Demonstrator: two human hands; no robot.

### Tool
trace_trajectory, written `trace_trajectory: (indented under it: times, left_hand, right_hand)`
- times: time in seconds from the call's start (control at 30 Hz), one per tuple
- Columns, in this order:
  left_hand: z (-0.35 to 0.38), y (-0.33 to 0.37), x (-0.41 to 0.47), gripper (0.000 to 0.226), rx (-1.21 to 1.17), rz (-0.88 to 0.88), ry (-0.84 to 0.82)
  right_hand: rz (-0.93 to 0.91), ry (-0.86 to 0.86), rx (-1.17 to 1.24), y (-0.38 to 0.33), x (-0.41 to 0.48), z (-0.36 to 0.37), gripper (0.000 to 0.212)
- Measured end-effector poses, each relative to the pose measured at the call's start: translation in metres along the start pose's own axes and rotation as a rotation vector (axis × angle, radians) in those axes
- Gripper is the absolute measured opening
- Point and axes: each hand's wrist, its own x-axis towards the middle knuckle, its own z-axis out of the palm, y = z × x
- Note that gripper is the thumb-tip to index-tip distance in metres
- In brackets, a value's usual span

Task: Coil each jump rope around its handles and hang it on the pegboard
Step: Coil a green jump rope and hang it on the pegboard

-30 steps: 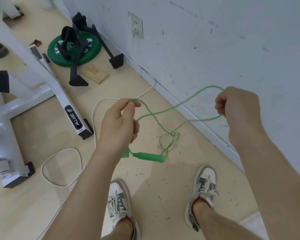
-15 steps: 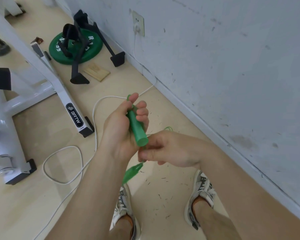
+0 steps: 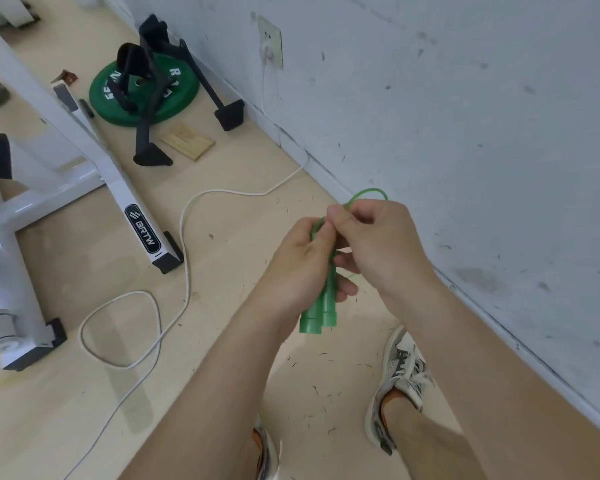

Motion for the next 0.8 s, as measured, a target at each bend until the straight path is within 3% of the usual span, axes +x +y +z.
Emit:
trace_trajectory:
  times: [0.13, 0.23, 0.33, 0.43, 0.5, 0.8]
  left_hand:
    - [0.0, -0.006, 0.005, 0.031, 0.143, 0.103, 0.134]
    - [0.001, -0.001, 0.004, 0.029, -0.153, 0.043, 0.203]
    - [0.0, 0.003, 0.005, 0.031, -0.388, 0.02, 0.247]
    - [0.001, 0.001, 0.006, 0.029, -0.248, 0.059, 0.322]
    - [0.0, 0.0, 0.008, 0.024, -0.172, 0.087, 0.385]
    - [-0.008, 0.002, 0.013, 0.018, -0.244, 0.186, 0.483]
  right_hand:
    - [-0.103, -0.081, -0.292, 0.003, 0.0, 0.0, 0.031]
    - [0.203, -0.321, -0.016, 0.003, -0.008, 0.001, 0.053]
    - [0.261, -0.503, 0.1, -0.003, -0.019, 0.0, 0.037]
    - [0.224, -0.565, 0.051, -0.004, -0.018, -0.004, 0.023]
    - [0.224, -0.599, 0.024, -0.004, -0.017, -0.008, 0.028]
    - [0.375, -0.782, 0.32, -0.011, -0.024, -0.01, 0.017]
